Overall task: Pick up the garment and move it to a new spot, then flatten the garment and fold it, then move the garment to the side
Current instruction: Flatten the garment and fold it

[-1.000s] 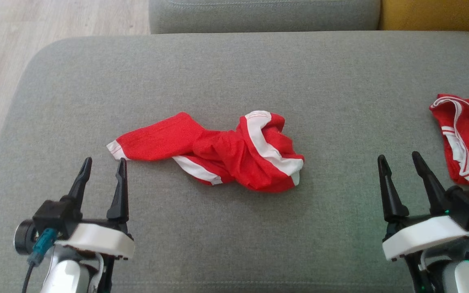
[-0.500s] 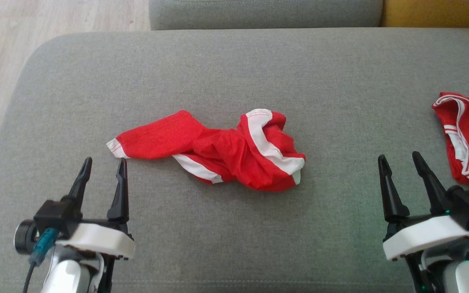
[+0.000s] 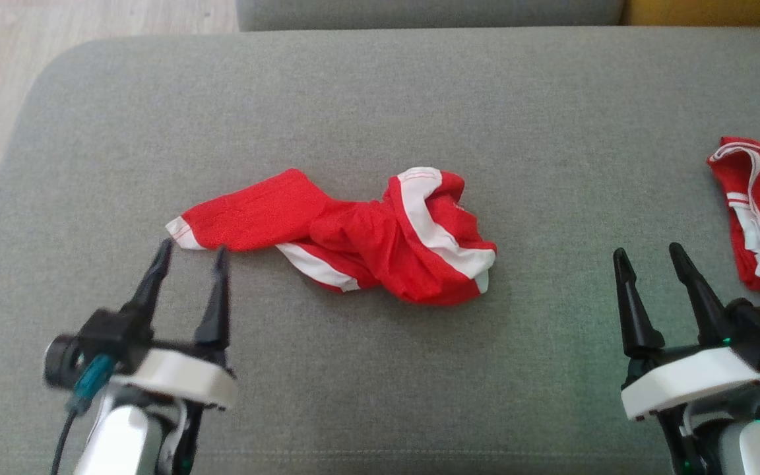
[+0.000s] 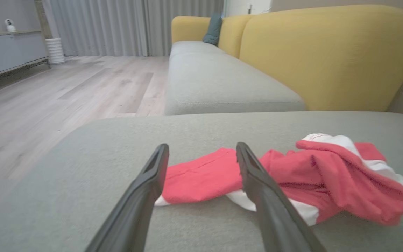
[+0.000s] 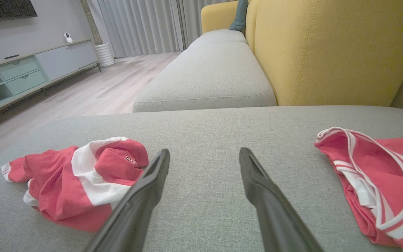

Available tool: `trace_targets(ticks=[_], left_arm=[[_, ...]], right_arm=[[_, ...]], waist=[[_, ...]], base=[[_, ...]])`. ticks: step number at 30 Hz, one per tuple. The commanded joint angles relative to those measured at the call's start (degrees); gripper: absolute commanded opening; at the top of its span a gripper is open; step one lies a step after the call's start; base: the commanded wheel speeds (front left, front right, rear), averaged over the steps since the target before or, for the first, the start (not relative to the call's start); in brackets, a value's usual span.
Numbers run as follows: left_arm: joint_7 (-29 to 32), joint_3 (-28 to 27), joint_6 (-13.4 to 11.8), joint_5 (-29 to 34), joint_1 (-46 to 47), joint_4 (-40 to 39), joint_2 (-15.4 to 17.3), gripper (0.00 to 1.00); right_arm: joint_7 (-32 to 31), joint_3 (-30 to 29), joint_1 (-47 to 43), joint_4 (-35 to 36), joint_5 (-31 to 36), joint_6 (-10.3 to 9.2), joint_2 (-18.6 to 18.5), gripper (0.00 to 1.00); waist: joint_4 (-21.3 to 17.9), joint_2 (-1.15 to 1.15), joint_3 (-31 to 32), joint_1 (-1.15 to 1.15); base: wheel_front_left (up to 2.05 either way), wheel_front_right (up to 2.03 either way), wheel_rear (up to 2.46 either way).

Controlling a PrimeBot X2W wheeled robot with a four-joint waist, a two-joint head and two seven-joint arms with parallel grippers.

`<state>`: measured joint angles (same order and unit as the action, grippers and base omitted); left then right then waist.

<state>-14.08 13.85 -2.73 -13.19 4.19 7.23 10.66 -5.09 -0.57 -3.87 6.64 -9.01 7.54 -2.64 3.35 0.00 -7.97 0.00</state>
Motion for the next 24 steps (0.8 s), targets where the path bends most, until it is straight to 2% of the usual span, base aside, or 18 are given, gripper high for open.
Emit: trace_targets(ticks=[1,7,13,21,22,23,24], left_arm=[[0.35,-1.14,0.65,0.52,4.23,-2.44,0.84,1.00],[2.57,2.58,3.02,0.47,7.73,-2.27,-0.80,1.00],[6.54,6.14,5.40,-0.12,11.03,1.26,-2.44,1.00],[8.23,7.24,6.22,-1.21,13.69,5.60,-3.17,1.00],[8.22,7.25,6.26,-1.33,13.95,5.97,-3.19,0.96],[8.13,7.27,6.31,-1.42,14.20,6.24,-3.20,0.20],[8.00,7.30,6.39,-1.54,14.43,6.50,-3.20,0.00]], right_arm=[[0.06,1.11,2.75,2.27,-0.30,-0.05,-0.24,1.00],[0.01,1.59,3.82,2.38,-0.20,-0.05,-0.24,1.00],[0.28,1.79,5.06,2.31,-0.24,-0.05,-0.24,1.00],[1.02,1.56,6.08,1.81,-0.48,-0.05,-0.24,1.00],[1.06,1.58,6.15,1.73,-0.54,-0.05,-0.24,1.00],[1.10,1.58,6.24,1.66,-0.58,-0.05,-0.24,1.00],[1.15,1.58,6.34,1.58,-0.63,-0.05,-0.24,1.00]], waist=[[-0.11,0.00,-0.61,0.00],[-0.98,0.00,-2.49,0.00],[-2.66,0.00,-5.20,0.00],[-4.01,0.00,-7.57,0.00],[-4.08,0.00,-7.71,0.00],[-4.11,0.00,-7.83,0.00],[-4.11,0.00,-7.94,0.00]], base=[[0.00,0.00,0.00],[0.00,0.00,0.00],[0.00,0.00,0.00],[0.00,0.00,0.00],[0.00,0.00,0.00],[0.00,0.00,0.00],[0.00,0.00,0.00]])
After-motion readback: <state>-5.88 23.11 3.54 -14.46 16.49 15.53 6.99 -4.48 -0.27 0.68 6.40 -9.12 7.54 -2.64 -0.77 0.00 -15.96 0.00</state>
